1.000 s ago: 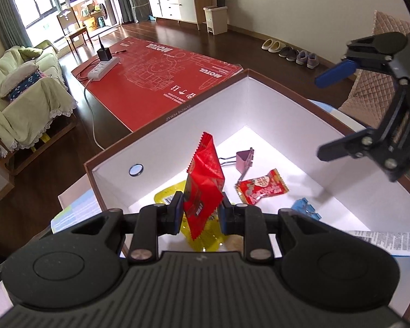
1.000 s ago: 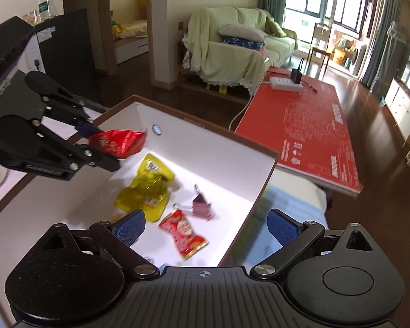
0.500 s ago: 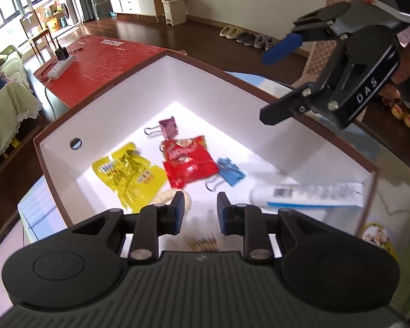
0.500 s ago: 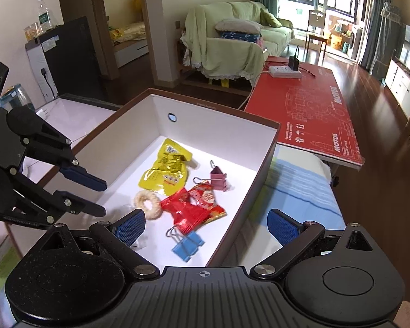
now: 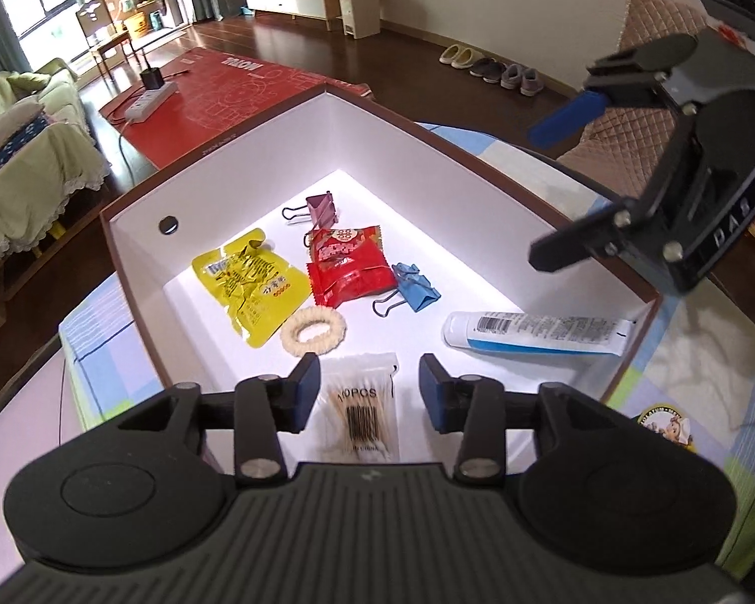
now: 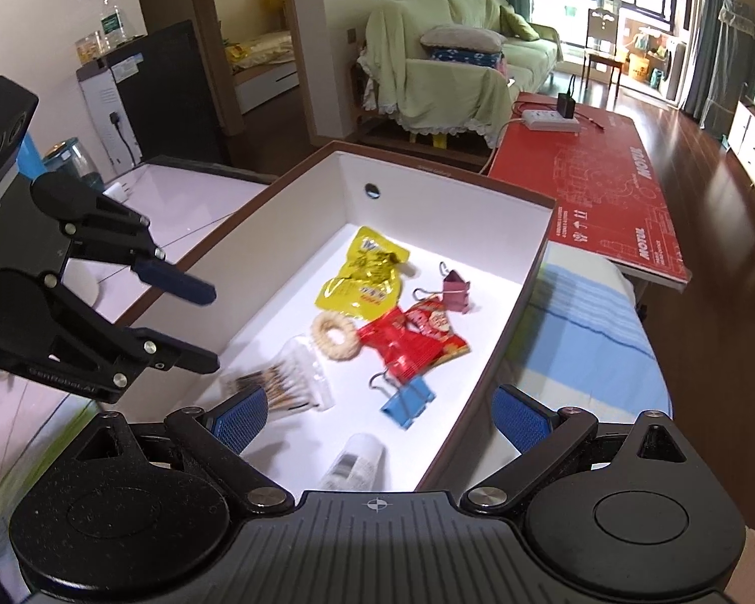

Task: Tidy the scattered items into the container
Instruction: 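Move both tools back from the box toward the remaining items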

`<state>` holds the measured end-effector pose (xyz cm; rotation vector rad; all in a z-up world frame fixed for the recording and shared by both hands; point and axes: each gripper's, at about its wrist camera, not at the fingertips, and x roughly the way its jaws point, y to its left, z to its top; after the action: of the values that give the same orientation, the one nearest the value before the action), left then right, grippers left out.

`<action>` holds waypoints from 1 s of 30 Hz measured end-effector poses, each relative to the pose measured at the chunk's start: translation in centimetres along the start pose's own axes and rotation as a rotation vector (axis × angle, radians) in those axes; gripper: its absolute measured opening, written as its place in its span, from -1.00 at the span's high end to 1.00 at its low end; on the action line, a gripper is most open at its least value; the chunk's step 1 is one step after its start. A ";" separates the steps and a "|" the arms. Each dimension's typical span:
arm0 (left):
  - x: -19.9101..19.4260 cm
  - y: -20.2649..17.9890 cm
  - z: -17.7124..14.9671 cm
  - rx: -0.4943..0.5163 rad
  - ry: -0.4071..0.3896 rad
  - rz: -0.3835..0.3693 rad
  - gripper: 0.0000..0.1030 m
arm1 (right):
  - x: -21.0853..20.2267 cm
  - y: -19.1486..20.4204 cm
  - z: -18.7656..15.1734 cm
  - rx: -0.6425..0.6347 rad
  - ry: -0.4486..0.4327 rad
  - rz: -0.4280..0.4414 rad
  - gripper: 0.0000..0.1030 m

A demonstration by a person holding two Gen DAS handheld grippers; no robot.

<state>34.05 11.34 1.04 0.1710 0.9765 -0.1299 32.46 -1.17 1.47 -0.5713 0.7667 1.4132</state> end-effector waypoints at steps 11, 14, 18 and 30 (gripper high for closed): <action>-3.8 -2.0 -1.2 -0.005 -0.020 0.059 0.00 | -2.2 2.8 -1.6 -0.014 0.002 0.000 -0.91; -4.9 -2.6 -1.5 -0.003 -0.032 0.070 -0.02 | -2.9 3.5 -2.0 -0.013 -0.006 -0.002 -0.91; -6.3 -3.3 -1.8 -0.006 -0.046 0.087 -0.05 | -3.7 4.3 -2.2 -0.015 -0.014 -0.007 -0.91; -9.7 -5.2 -2.9 -0.002 -0.088 0.122 -0.14 | -6.1 6.7 -3.1 -0.027 -0.055 -0.018 -0.91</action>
<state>25.35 7.11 7.12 0.2210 0.8764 -0.0239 25.46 -6.84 4.68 -0.5566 0.6979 1.4186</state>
